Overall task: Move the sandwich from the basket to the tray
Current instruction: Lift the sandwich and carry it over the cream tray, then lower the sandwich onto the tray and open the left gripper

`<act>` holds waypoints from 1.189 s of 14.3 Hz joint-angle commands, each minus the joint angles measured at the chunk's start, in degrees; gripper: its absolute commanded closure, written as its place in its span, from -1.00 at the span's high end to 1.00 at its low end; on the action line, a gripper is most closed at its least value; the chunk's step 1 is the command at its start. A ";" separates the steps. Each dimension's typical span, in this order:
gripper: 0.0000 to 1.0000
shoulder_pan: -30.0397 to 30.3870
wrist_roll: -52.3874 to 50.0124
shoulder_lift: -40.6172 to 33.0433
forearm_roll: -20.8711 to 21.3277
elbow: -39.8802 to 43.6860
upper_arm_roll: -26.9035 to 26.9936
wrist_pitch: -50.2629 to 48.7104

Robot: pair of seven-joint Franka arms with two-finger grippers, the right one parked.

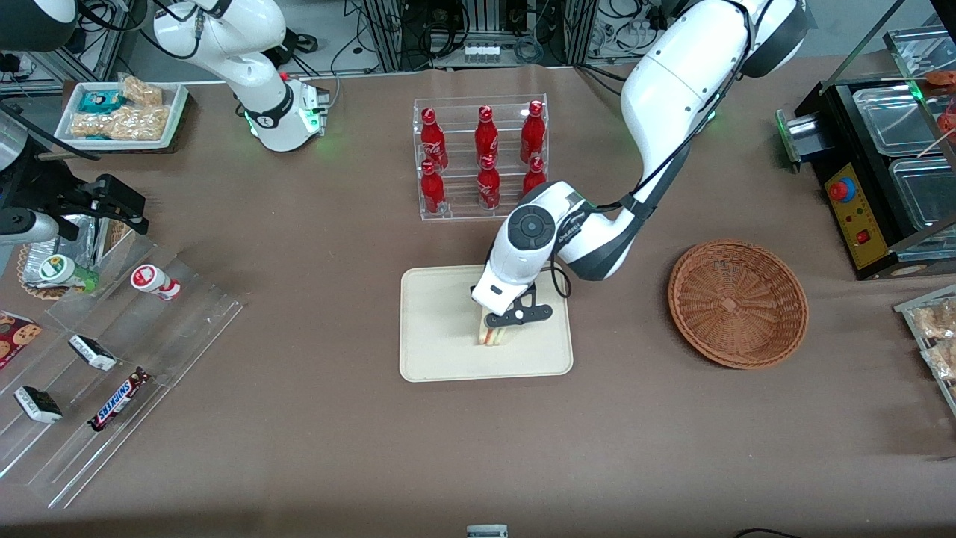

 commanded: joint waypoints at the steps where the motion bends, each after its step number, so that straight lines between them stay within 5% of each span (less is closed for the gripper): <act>1: -0.91 -1.23 -5.47 3.72 2.81 6.01 0.36 -0.13; 6: -0.71 -1.94 -8.03 5.48 8.27 6.29 0.18 0.13; 7: -0.30 -1.94 -7.85 5.48 8.18 6.29 0.18 0.04; 8: 0.33 -1.94 -7.50 5.48 8.01 6.29 0.10 0.13; 10: 0.92 -2.46 -7.85 4.87 8.27 6.37 0.01 0.13; 17: 1.00 -1.86 -14.44 -4.17 7.48 7.34 -0.08 -8.80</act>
